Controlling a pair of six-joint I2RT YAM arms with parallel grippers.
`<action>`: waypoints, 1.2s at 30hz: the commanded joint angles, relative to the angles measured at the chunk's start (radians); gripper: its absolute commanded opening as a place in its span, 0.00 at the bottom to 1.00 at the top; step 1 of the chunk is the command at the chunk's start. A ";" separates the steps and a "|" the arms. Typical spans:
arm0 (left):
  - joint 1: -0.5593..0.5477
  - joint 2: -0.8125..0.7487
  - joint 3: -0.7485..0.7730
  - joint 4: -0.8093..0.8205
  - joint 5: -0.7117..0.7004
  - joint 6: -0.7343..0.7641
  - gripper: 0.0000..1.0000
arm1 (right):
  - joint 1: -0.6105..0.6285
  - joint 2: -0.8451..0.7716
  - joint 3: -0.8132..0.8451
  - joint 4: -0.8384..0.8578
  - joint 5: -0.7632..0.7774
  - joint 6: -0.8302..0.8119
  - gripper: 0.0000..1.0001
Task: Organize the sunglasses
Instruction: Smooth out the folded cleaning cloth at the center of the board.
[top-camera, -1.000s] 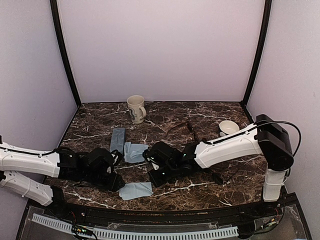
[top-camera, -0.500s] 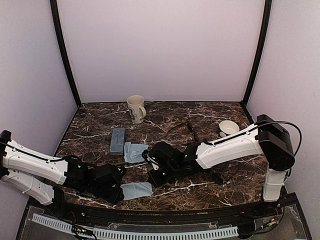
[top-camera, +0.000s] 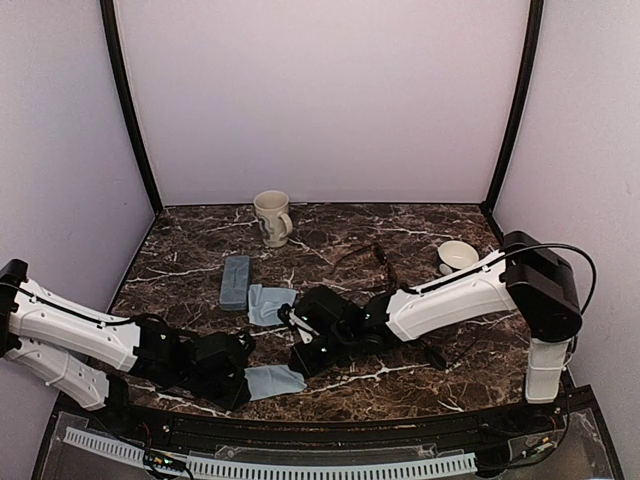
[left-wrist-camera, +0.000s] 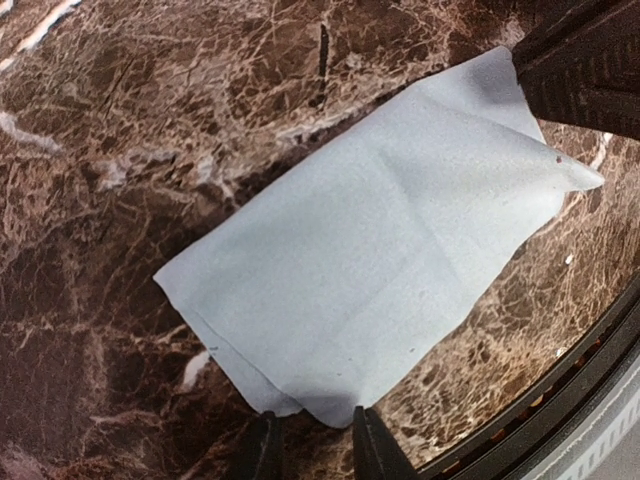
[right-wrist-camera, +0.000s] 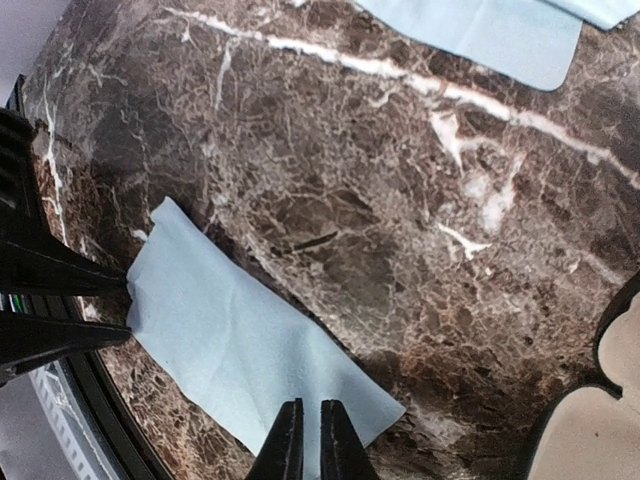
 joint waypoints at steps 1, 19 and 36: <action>-0.007 0.017 0.012 0.004 0.009 -0.010 0.23 | 0.002 0.031 -0.004 0.035 -0.019 0.008 0.09; -0.010 0.061 0.014 0.020 0.039 -0.006 0.10 | 0.002 0.049 -0.015 0.039 -0.018 0.012 0.08; -0.018 0.044 0.026 -0.076 0.027 -0.033 0.09 | -0.006 0.055 -0.018 0.014 -0.002 0.003 0.08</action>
